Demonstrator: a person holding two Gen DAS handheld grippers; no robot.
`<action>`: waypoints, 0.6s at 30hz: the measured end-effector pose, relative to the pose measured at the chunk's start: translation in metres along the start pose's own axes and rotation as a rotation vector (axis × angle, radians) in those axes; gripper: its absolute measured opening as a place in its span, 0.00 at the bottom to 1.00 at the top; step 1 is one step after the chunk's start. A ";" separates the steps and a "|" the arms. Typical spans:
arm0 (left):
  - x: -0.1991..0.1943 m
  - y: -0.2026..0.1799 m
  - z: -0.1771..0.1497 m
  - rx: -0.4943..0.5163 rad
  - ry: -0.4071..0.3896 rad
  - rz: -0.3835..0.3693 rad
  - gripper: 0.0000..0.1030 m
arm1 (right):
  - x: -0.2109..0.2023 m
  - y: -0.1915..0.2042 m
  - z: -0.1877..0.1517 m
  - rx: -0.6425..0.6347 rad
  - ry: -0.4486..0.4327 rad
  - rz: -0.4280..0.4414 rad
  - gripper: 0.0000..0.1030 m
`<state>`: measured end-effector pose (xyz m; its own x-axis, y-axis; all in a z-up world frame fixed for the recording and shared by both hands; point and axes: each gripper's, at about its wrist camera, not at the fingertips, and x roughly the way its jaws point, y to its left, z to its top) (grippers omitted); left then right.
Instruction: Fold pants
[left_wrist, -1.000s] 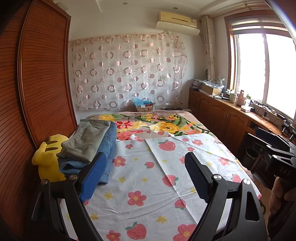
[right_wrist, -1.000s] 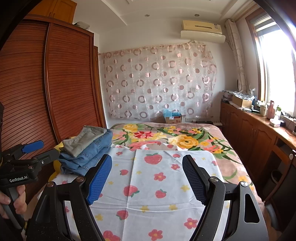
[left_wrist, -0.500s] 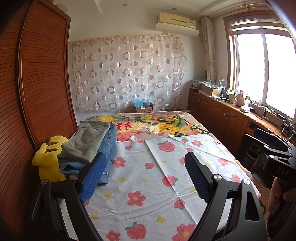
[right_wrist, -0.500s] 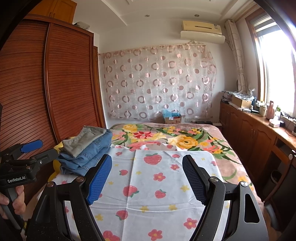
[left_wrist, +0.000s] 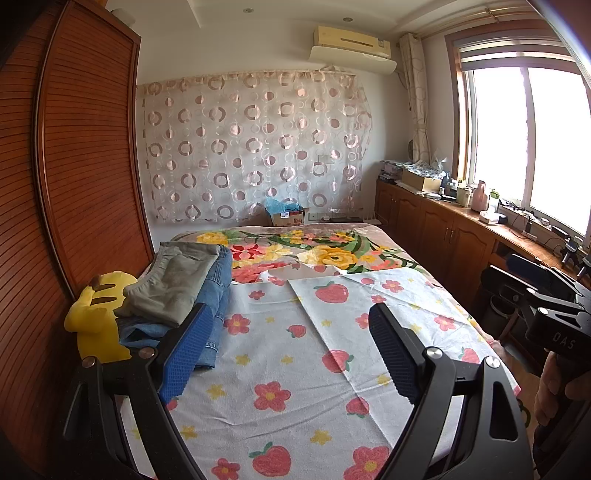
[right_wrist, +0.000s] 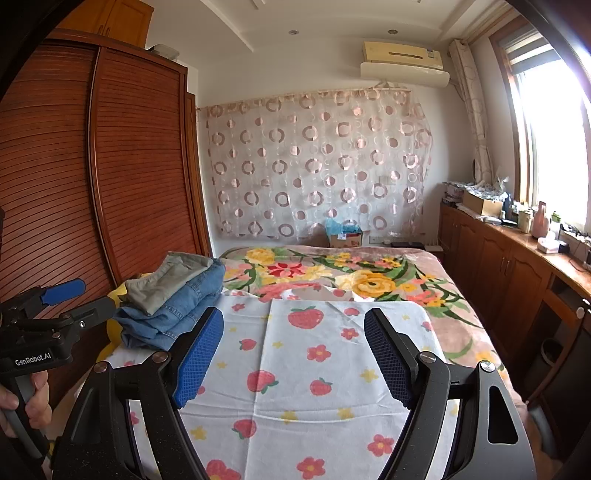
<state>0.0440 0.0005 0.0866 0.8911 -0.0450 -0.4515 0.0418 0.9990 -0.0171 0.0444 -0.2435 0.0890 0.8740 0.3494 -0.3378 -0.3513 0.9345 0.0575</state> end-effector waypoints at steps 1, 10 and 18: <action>0.000 0.000 0.000 0.000 0.002 0.001 0.84 | 0.000 0.000 0.000 0.001 0.000 0.000 0.78; 0.000 0.000 -0.001 0.000 -0.001 0.001 0.84 | 0.000 0.001 -0.001 0.001 -0.002 -0.003 0.78; 0.000 0.000 -0.001 0.000 -0.001 0.000 0.85 | 0.000 0.002 -0.001 0.003 -0.002 -0.003 0.78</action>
<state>0.0434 0.0010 0.0855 0.8917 -0.0446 -0.4504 0.0415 0.9990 -0.0167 0.0438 -0.2418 0.0881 0.8759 0.3465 -0.3357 -0.3476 0.9358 0.0590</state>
